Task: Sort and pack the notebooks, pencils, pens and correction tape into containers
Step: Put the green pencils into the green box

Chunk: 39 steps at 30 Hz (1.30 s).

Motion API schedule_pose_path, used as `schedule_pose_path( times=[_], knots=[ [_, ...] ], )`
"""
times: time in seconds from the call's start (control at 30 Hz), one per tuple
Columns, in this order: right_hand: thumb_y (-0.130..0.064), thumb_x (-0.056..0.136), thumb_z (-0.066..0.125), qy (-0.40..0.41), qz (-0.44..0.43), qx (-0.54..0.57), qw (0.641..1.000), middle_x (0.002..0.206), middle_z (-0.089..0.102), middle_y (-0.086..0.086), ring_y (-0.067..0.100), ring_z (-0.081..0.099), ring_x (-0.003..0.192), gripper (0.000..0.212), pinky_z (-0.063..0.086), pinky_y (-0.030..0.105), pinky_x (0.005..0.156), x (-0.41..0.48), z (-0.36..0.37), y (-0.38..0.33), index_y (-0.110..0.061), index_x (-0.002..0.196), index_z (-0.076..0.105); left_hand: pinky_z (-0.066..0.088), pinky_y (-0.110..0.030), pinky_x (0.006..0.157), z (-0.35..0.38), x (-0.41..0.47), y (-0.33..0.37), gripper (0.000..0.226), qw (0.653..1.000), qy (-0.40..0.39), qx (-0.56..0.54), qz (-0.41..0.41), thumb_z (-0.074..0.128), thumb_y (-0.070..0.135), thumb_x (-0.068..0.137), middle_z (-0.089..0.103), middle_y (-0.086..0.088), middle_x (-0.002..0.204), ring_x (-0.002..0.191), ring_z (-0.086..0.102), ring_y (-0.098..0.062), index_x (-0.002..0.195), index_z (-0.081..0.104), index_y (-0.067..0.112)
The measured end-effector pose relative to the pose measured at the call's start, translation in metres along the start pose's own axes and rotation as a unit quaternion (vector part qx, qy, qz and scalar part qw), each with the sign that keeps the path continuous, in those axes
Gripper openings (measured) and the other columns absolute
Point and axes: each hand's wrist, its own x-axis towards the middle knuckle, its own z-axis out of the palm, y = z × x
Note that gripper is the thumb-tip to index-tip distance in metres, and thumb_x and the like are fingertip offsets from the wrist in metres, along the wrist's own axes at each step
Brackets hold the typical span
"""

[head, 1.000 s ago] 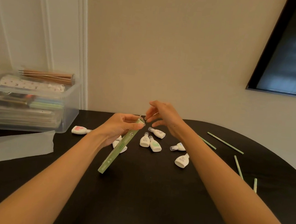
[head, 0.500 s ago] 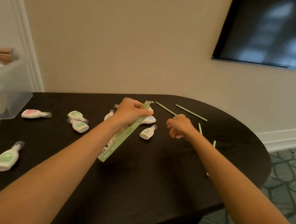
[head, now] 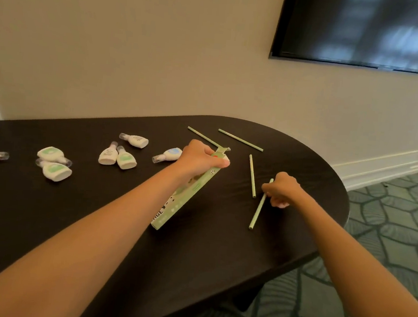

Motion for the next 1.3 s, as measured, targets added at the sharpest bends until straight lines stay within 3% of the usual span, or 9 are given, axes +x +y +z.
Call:
schedule_pose_path(
  times=[0.37,0.57,0.77,0.87,0.93,1.03,1.1,1.2,1.3],
  knots=[
    [-0.026,0.097,0.047,0.07,-0.043,0.06,0.995,0.069,0.052,0.006,0.014,0.053,0.054,0.022,0.039,0.022,0.046,0.043,0.001,-0.016,-0.006,0.086,0.049,0.043,-0.031,0.074,0.009,0.03,0.005,0.038,0.999,-0.006,0.036,-0.01,0.075,0.032,0.074,0.068,-0.012,0.103,0.092,0.061,-0.021,0.099,0.07,0.004],
    [-0.03,0.089,0.06,0.018,-0.07,-0.064,0.995,0.086,0.053,0.01,0.016,0.05,0.057,0.028,0.045,0.023,0.051,0.041,0.01,-0.036,-0.006,0.081,0.048,0.04,-0.027,0.063,0.006,0.037,0.003,0.028,0.999,-0.003,0.048,-0.013,0.074,0.031,0.076,0.063,-0.007,0.094,0.075,0.053,-0.011,0.093,0.068,0.009],
    [-0.021,0.094,0.051,-0.055,-0.083,-0.116,0.988,0.073,0.049,0.008,0.015,0.052,0.057,0.017,0.044,0.021,0.047,0.025,0.013,-0.054,-0.006,0.095,0.044,0.038,-0.031,0.08,-0.012,0.032,-0.006,0.039,0.999,-0.02,0.039,-0.029,0.07,0.032,0.08,0.059,-0.005,0.109,0.097,0.051,-0.017,0.111,0.066,0.007],
    [-0.016,0.096,0.045,-0.136,-0.081,0.079,0.984,0.067,0.045,0.004,0.007,0.04,0.047,0.012,0.034,0.015,0.039,0.016,0.011,-0.063,-0.007,0.088,0.046,0.037,-0.033,0.084,-0.032,0.023,-0.014,0.035,0.997,-0.046,0.034,-0.044,0.07,0.032,0.08,0.059,-0.001,0.11,0.101,0.05,-0.016,0.109,0.068,0.013],
    [-0.014,0.097,0.045,-0.178,-0.082,0.264,0.944,0.065,0.043,0.002,0.004,0.035,0.043,0.014,0.025,0.011,0.034,0.007,0.008,-0.072,-0.007,0.086,0.05,0.042,-0.035,0.087,-0.047,0.019,-0.02,0.035,0.997,-0.039,0.014,-0.068,0.072,0.031,0.079,0.061,0.0,0.111,0.103,0.053,-0.018,0.11,0.068,0.014],
    [-0.009,0.096,0.047,-0.186,-0.099,0.452,0.867,0.07,0.048,0.005,0.007,0.041,0.052,0.014,0.035,0.009,0.035,-0.01,0.01,-0.092,-0.004,0.085,0.054,0.051,-0.032,0.081,-0.068,0.012,-0.029,0.03,0.994,-0.04,-0.036,-0.095,0.073,0.026,0.078,0.068,-0.005,0.102,0.092,0.062,-0.017,0.104,0.069,0.013],
    [-0.005,0.096,0.046,-0.156,-0.103,0.524,0.831,0.074,0.049,0.008,0.009,0.047,0.059,0.014,0.043,0.01,0.04,-0.019,0.016,-0.109,-0.003,0.083,0.052,0.05,-0.029,0.078,-0.081,0.005,-0.034,0.026,0.993,-0.058,-0.044,-0.095,0.072,0.025,0.079,0.07,-0.007,0.101,0.089,0.062,-0.016,0.102,0.07,0.012],
    [-0.005,0.096,0.044,-0.101,-0.086,0.595,0.793,0.082,0.051,0.009,0.013,0.055,0.068,0.008,0.051,0.014,0.046,-0.028,0.026,-0.132,-0.001,0.1,0.05,0.046,-0.039,0.096,-0.102,-0.006,-0.039,0.023,0.991,-0.076,-0.052,-0.097,0.074,0.027,0.076,0.071,-0.004,0.097,0.1,0.06,-0.02,0.094,0.072,0.013],
    [-0.005,0.097,0.043,-0.078,-0.08,0.61,0.785,0.084,0.052,0.009,0.015,0.059,0.07,0.017,0.055,0.024,0.062,-0.035,0.034,-0.145,-0.002,0.113,0.049,0.051,-0.032,0.081,-0.119,-0.015,-0.043,0.053,0.989,-0.073,-0.081,-0.103,0.075,0.024,0.075,0.073,-0.001,0.09,0.088,0.064,-0.013,0.121,0.059,0.003]
  ],
)
